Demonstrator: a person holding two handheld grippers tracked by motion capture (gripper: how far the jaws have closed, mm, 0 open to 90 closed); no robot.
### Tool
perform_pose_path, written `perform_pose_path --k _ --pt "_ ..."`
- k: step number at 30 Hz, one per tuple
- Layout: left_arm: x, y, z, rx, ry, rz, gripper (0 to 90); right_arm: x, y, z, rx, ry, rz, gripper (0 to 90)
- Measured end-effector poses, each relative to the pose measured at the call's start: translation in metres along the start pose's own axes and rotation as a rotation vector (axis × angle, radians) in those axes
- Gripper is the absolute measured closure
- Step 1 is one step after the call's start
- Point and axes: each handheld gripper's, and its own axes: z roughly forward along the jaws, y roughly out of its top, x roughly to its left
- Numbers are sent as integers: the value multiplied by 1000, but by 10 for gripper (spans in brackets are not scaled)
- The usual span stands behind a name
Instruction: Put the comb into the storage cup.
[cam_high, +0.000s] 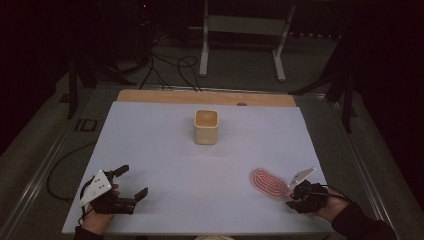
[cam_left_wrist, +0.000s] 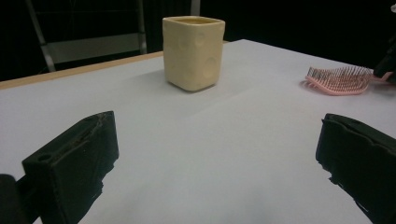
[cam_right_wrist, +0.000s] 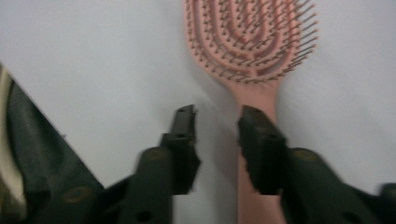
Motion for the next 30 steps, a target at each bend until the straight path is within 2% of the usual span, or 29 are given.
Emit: perform_pose_path --k 2,4,8,10,12,18,22,25,30 --pt "0 0 0 0 0 -1 3 1 1 -1 3 11 -27 518" --pt "0 0 0 4 1 2 3 1 2 -2 5 13 -33 481" --pt "0 0 0 0 0 -2 3 -2 3 -3 15 20 -45 348" --pt "0 0 0 3 0 0 3 -4 4 -3 23 29 -38 225" --pt "1 0 0 3 -1 -2 3 -6 4 -2 35 42 -59 133" --pt "1 0 0 2 -1 -4 3 -12 8 -3 54 45 -42 127" --pt "1 0 0 4 -1 -3 3 -16 11 -2 74 39 -49 132" --pt "1 0 0 3 -1 -5 3 -17 14 -1 96 51 -66 135" --pt "1 0 0 4 -1 -6 3 -18 17 4 119 52 -64 135"
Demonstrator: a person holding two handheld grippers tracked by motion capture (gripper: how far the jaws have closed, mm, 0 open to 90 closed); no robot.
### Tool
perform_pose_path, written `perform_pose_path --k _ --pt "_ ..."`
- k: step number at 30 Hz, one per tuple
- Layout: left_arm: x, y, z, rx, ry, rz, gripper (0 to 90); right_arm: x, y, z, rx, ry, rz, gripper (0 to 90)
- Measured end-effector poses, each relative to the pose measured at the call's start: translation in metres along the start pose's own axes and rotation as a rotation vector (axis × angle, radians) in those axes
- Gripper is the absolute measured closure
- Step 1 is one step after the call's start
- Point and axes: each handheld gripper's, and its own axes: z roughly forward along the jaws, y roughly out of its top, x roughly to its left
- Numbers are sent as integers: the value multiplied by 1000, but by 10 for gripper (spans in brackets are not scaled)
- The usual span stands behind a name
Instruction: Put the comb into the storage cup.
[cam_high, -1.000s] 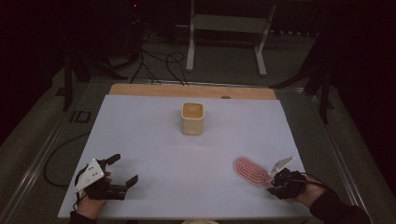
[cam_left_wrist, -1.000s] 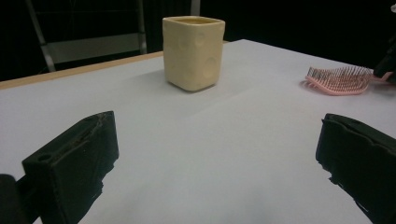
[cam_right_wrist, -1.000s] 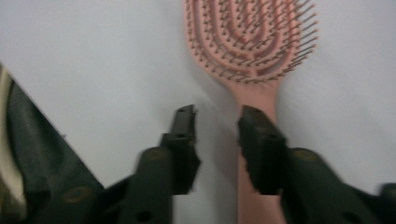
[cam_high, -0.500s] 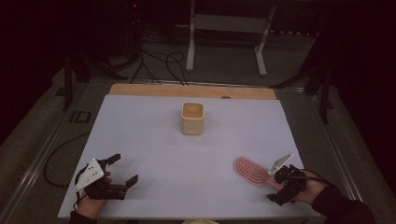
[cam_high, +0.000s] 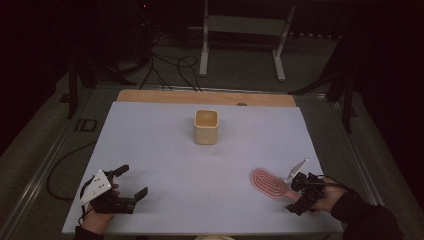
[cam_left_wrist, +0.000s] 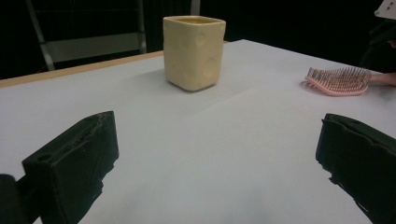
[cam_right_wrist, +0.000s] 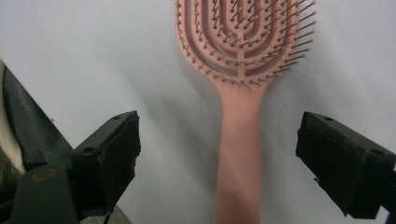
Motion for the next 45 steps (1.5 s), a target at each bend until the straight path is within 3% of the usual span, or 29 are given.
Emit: perform_pose_path --k 5,15,21,34,45 --pt "0 0 0 0 -1 1 3 1 3 4 24 15 -23 145" --pt "0 0 0 0 -1 1 3 -4 9 6 49 -13 -49 420" --pt "0 0 0 3 1 2 3 -6 11 10 72 -27 -44 524" --pt "0 0 0 2 -2 -1 3 -7 15 16 92 -61 -44 621" --pt "0 0 0 2 -4 -2 3 -5 16 21 98 -67 -72 666"
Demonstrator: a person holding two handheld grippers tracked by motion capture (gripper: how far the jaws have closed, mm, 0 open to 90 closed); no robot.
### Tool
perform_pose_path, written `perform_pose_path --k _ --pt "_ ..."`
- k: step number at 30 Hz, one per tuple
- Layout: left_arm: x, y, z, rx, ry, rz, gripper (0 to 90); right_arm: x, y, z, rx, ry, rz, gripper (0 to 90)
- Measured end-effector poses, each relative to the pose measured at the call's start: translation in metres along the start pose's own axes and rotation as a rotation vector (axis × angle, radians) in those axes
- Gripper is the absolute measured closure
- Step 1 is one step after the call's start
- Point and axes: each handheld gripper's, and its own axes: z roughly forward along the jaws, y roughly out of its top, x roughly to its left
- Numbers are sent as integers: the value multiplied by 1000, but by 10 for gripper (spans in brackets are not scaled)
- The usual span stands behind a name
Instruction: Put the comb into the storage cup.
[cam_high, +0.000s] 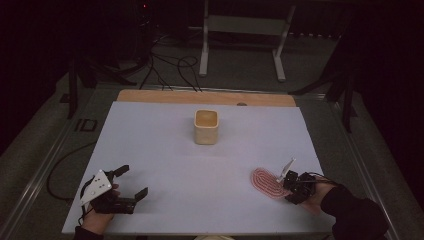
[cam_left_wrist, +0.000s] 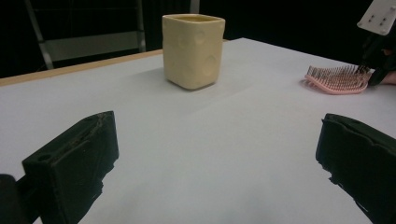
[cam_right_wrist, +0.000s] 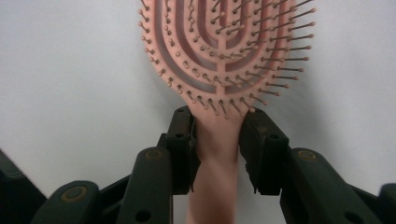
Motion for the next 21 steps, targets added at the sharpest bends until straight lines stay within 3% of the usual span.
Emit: perform_pose_path --k 2,9,15,21 --pt "0 0 0 1 0 0 3 -1 0 2 7 1 -15 668" --pt "0 0 0 5 -1 3 3 -1 0 2 13 20 12 680" --pt "0 -1 0 5 -3 -1 3 -1 -6 3 -25 17 35 695" --pt "0 -1 1 9 -4 -2 3 2 -7 3 -37 -2 26 700"
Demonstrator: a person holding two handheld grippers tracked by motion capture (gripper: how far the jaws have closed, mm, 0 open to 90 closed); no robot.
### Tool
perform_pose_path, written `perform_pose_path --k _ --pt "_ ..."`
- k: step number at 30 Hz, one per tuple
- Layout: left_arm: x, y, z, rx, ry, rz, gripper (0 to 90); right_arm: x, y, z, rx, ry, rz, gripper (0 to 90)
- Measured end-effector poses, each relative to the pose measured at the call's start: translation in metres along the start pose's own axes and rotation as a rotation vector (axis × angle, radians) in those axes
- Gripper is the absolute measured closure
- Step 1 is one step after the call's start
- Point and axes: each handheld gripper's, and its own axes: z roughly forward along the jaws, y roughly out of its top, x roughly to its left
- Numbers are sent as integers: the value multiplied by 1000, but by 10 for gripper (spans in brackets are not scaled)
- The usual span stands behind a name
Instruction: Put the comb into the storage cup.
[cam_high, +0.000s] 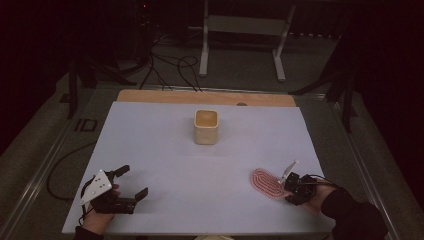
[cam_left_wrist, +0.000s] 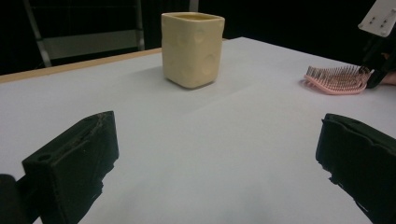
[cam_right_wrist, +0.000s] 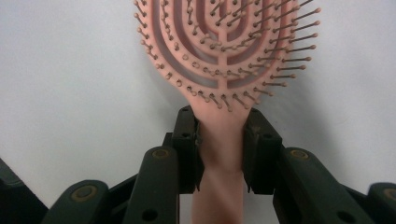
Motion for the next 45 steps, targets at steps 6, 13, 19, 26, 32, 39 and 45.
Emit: perform_pose_path --k 6,13,19,26,32,39,45 --pt "0 0 0 0 0 -1 3 8 -1 -1 -9 -59 -6 702" --pt "1 0 0 -4 5 -9 3 8 -4 -3 -39 -43 -4 703" --pt "1 0 1 -1 5 -9 3 10 1 -8 -96 -42 -20 703" --pt "1 0 0 0 4 -10 3 9 10 -19 -193 -44 0 704" --pt "1 0 0 0 5 -8 3 9 23 -28 -316 -6 47 703" --pt "1 0 0 -1 5 -7 3 13 38 -31 -434 32 86 703" --pt "1 0 0 -1 3 -6 3 19 51 -28 -535 65 131 703"
